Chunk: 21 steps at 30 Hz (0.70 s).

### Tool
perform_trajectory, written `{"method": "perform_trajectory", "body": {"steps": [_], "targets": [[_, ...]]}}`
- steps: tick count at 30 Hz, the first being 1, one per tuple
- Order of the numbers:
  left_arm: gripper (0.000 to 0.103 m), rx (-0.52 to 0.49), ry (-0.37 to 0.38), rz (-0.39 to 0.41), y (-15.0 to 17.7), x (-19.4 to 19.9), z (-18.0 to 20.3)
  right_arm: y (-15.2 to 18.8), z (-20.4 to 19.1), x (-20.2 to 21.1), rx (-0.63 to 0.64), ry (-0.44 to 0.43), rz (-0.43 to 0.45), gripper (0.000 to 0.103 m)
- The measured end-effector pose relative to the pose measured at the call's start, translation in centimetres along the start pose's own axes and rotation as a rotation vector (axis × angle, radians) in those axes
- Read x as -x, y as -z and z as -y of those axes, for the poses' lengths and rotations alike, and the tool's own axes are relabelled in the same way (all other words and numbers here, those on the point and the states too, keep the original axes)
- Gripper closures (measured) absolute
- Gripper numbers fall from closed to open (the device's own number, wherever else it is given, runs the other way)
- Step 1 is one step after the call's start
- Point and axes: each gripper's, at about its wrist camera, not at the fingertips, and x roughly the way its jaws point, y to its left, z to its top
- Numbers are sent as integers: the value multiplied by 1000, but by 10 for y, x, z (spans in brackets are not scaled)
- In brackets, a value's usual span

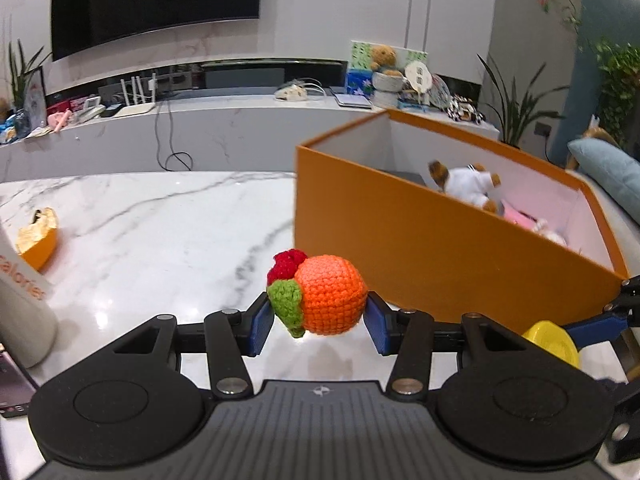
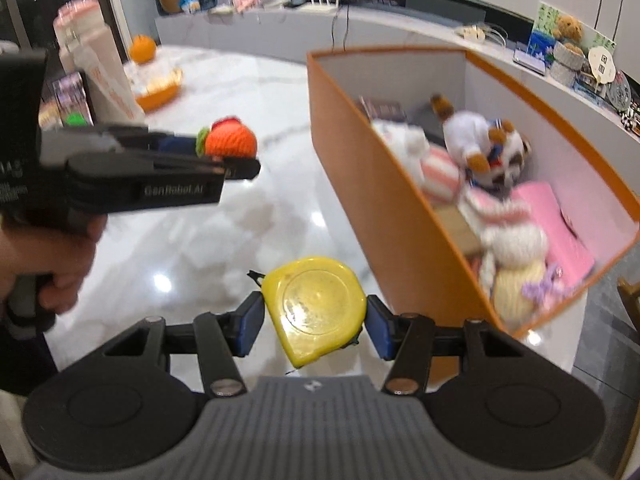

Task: Organize objects
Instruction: 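Carry the fruit toy over the orange box with the left gripper while the right gripper carries the tape measure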

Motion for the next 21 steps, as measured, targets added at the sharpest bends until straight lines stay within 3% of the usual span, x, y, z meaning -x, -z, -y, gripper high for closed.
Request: {"method": "perform_trajectory", "body": {"steps": [10,14,21], "targets": [[46,-46,0,16,-19,12,1,-45,33,37,-154,-45,205,46],[46,-76,3,33,-38,13,10,-50,63,47,-243,36,276,46],[46,-137,46,91,-83,6,44,-47,112,33,-389,147,260,46]]}}
